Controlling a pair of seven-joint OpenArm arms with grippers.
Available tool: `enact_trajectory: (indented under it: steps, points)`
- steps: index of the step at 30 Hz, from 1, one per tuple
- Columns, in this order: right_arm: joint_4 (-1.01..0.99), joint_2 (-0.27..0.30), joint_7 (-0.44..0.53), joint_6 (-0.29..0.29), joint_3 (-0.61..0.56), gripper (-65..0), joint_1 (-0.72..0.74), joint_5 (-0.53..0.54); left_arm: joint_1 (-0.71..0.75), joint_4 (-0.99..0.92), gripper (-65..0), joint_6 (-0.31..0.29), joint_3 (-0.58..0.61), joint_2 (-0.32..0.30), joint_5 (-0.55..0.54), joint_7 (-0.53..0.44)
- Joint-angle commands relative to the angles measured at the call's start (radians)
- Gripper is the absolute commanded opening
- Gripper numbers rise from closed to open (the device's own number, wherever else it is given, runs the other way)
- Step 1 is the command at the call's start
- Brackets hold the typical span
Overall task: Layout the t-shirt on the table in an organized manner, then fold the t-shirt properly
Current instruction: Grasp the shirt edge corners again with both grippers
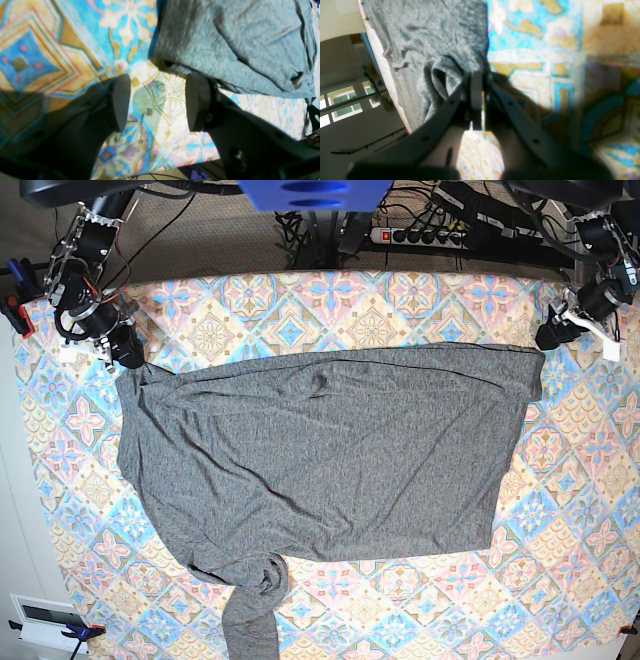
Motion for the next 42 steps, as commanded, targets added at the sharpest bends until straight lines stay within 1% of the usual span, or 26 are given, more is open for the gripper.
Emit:
enact_trajectory:
  steps: [1,5,7,10,13,17,22,24,26,29,31,36,38,42]
  points:
    - [0.012,0.013,-0.003,0.005,0.001,-64.7,0.003,0.003,0.000,0.011,-30.4,-0.005,-0.018,-0.020,-0.019,-0.017]
    - [0.014,0.013,-0.003,0.005,0.001,-64.8,0.003,0.003,-0.046,0.010,-30.4,-0.005,-0.018,-0.013,-0.016,-0.014]
    - [0.014,0.013,-0.003,0.005,0.001,-64.8,0.003,0.003,-0.072,-0.010,-30.4,-0.005,-0.018,0.006,-0.016,-0.014]
    - [0.019,0.013,-0.003,0.005,0.001,-64.8,0.003,0.003,-0.115,-0.041,-30.4,-0.005,-0.017,0.013,-0.013,-0.014]
    - [0.020,0.013,-0.003,0.005,0.001,-64.9,0.003,0.003,-0.147,-0.079,-30.4,-0.005,-0.015,0.030,0.013,-0.013]
    - [0.020,0.013,-0.003,0.005,0.001,-64.9,0.003,0.003,-0.162,-0.085,-30.4,-0.005,-0.015,0.035,0.070,-0.013]
    - [0.020,0.013,-0.003,0.005,0.001,-64.9,0.003,0.003,-0.162,-0.085,-31.3,-0.005,-0.015,0.052,0.090,-0.013]
    - [0.020,0.013,-0.003,0.005,0.001,-64.9,0.003,0.003,-0.162,-0.085,-36.5,-0.005,0.011,0.052,0.090,-0.013]
    - [0.020,0.013,-0.003,0.005,0.001,-64.9,0.003,0.003,-0.161,-0.085,-46.4,-0.005,0.049,0.052,0.090,-0.013]
    - [0.020,0.013,-0.003,0.005,0.001,-64.9,0.003,0.003,-0.156,-0.085,-64.0,-0.005,0.074,0.052,0.091,-0.013]
    - [0.022,0.013,-0.003,0.005,0.001,-64.9,0.003,0.003,-0.156,-0.084,-65.0,-0.005,0.100,0.052,0.108,-0.013]
    - [0.022,0.013,-0.003,0.005,0.001,-64.9,0.003,0.003,-0.158,-0.081,-65.0,-0.005,0.101,0.049,0.114,-0.013]
    - [0.022,0.013,-0.003,0.005,0.001,-64.9,0.003,0.006,-0.158,-0.081,-65.0,-0.005,0.101,0.026,0.110,-0.013]
    - [0.023,0.013,-0.005,0.005,0.001,-64.9,0.003,0.006,-0.161,-0.079,-65.0,-0.005,0.101,0.013,0.108,-0.013]
